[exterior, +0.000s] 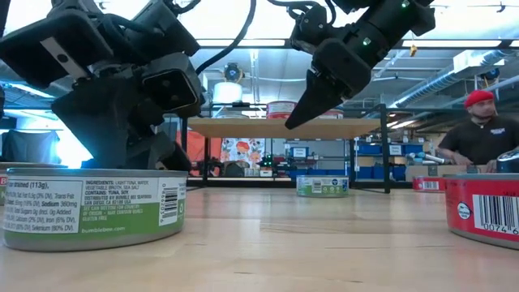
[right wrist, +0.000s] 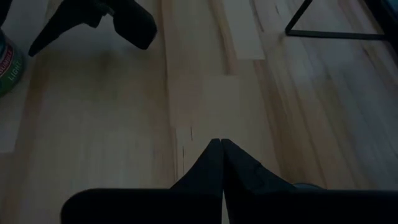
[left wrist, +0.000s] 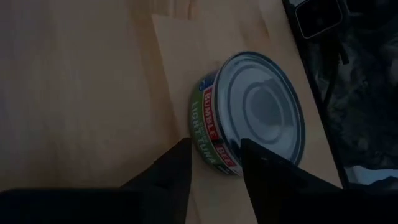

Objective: Stack canned seafood by type on shelf
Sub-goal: Stack the green and white tuna can on top of the green and white tuna can on the shelf

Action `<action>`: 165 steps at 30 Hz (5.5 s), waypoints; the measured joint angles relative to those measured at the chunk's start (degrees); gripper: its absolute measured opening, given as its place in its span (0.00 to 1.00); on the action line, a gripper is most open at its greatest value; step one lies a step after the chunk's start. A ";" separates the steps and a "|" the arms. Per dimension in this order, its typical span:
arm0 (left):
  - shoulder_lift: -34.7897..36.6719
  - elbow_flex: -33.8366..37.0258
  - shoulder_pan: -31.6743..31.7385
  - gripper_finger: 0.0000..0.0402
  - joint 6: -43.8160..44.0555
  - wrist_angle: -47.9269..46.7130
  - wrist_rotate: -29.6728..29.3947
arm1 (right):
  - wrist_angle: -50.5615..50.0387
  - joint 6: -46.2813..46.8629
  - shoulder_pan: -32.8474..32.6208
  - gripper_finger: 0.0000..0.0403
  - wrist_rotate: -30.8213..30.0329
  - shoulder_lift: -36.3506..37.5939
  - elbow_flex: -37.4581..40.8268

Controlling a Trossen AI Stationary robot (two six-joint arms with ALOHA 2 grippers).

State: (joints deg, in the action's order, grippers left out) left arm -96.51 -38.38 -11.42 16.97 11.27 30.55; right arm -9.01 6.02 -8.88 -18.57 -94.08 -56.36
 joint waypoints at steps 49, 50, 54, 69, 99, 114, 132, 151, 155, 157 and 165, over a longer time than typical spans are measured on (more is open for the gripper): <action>0.37 0.04 4.04 0.00 -6.45 -0.52 -6.62 | 0.33 0.48 -0.55 0.02 0.02 -0.02 0.00; 0.37 0.04 4.04 0.00 -6.52 -0.52 -6.78 | 0.34 0.48 -0.55 0.02 0.02 -0.02 0.00; 0.37 0.04 4.04 0.00 -7.56 -0.46 -7.00 | 0.34 1.34 -0.55 0.02 0.19 -0.02 0.00; 0.37 0.04 4.04 0.00 -9.25 -0.32 -8.08 | 0.38 2.61 -0.55 0.02 0.22 -0.02 0.00; 0.44 5.24 4.04 0.00 -7.69 9.97 -12.13 | 15.32 10.51 -8.19 0.26 3.22 -0.55 -0.08; 0.42 6.07 4.04 0.00 -7.26 13.18 -14.21 | 20.31 10.49 -9.36 0.65 2.81 -10.58 -5.39; 0.42 6.05 4.37 0.00 -7.29 14.09 -15.45 | 19.31 7.36 -7.30 0.65 7.51 -19.41 -13.03; 12.92 7.43 6.67 0.00 -7.82 4.88 -15.54 | 13.84 5.90 -6.51 0.64 9.06 -15.81 -13.00; 20.37 6.98 5.69 0.02 -7.70 -2.55 -15.51 | 8.86 5.79 -6.51 0.64 7.19 -13.21 -13.00; 22.73 6.70 4.92 0.04 -7.58 -4.81 -15.43 | 6.73 5.79 -6.51 0.65 5.75 -12.04 -13.03; 24.59 3.39 -2.20 0.25 -6.30 -15.21 -24.23 | 1.88 6.03 -6.47 0.64 3.95 -11.23 -13.03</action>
State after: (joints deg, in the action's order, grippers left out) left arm -71.92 -35.00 -13.62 10.67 -3.95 6.32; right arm -7.13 12.05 -15.35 -14.62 -105.32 -69.38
